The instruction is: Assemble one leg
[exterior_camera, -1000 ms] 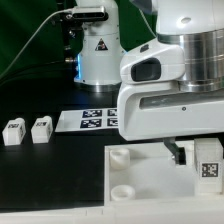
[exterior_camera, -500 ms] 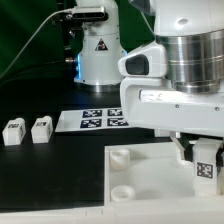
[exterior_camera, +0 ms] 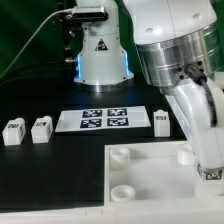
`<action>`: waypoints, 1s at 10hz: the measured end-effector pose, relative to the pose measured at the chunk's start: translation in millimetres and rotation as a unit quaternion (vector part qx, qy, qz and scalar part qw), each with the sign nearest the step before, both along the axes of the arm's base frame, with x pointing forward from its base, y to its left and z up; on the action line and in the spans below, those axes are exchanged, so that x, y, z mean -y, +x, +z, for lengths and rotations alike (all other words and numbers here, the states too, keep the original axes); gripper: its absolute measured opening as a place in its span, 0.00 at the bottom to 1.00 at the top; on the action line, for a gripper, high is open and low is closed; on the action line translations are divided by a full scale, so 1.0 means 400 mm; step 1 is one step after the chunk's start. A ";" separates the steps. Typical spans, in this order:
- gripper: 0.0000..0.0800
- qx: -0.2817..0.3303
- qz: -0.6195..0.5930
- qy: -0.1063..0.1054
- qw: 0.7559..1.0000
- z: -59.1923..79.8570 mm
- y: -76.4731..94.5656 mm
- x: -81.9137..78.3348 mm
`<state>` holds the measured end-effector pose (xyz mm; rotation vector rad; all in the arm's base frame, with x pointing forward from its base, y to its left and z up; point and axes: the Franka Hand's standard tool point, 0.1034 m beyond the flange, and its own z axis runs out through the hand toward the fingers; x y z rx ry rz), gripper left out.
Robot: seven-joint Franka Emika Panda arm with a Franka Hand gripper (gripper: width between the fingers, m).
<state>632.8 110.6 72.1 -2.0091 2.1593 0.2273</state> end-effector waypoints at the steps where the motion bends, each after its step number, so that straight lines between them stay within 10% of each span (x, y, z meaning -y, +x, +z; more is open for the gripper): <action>1: 0.36 -0.012 -0.051 0.000 0.999 0.002 0.001 0.000; 4: 0.44 0.001 0.013 -0.006 1.000 -0.002 -0.003 -0.002; 5: 0.67 0.014 0.084 -0.013 0.996 -0.003 -0.007 -0.011; 10: 0.81 0.075 0.406 -0.039 0.910 0.001 -0.005 -0.014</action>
Offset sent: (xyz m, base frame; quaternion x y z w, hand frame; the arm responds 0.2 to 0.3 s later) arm 0.0000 0.0000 0.0000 0.0000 0.0000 0.0000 1.0000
